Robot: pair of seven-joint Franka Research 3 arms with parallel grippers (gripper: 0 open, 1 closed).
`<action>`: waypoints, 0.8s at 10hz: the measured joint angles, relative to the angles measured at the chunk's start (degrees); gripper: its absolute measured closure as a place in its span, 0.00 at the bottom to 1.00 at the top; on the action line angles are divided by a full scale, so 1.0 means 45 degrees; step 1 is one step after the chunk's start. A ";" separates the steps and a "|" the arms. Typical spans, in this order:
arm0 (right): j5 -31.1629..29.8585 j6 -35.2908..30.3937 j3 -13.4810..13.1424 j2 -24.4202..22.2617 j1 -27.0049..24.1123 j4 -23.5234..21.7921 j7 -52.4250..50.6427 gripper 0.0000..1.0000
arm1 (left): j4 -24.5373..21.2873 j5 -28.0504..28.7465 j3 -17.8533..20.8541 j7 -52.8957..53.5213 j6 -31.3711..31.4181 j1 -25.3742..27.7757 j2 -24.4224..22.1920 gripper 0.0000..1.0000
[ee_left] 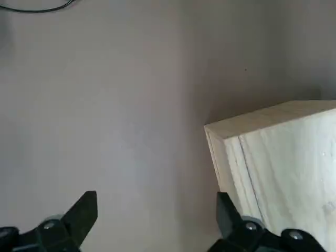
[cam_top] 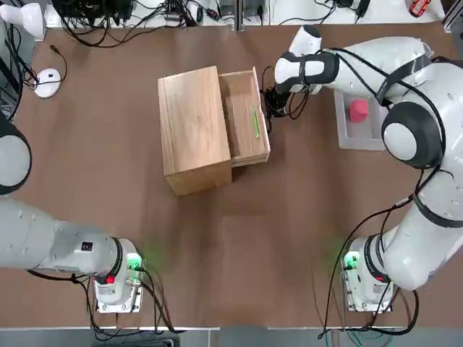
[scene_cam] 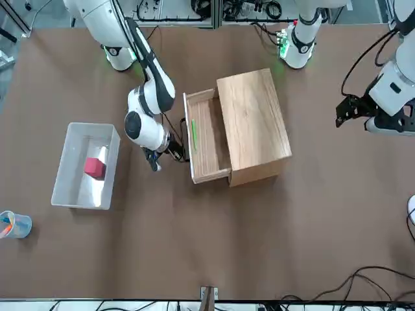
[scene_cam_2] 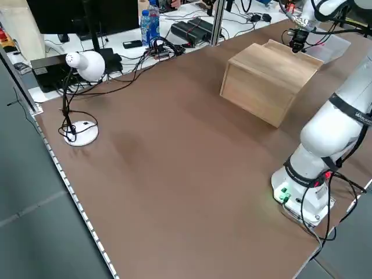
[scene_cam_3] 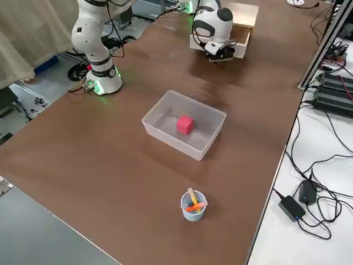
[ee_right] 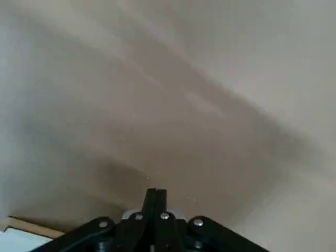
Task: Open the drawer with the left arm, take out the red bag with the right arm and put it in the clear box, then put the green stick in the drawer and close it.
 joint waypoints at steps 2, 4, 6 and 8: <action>0.0317 0.0225 0.0009 0.0000 0.0346 0.0036 0.0797 0.96 | 0.0023 0.0000 0.0002 0.0000 -0.0001 0.0001 0.0014 0.00; 0.0408 0.0301 0.0067 0.0000 0.0868 0.0197 0.1772 0.96 | 0.0037 0.0000 0.0002 0.0000 -0.0002 0.0000 0.0021 0.00; 0.0535 0.0312 0.0124 0.0000 0.1353 0.0464 0.2597 0.96 | 0.0038 0.0000 0.0000 0.0000 -0.0004 0.0000 0.0041 0.00; 0.0550 0.0588 0.0163 -0.0002 0.1975 0.0708 0.3629 0.96 | 0.0042 0.0000 -0.0004 0.0000 -0.0004 -0.0002 0.0047 0.00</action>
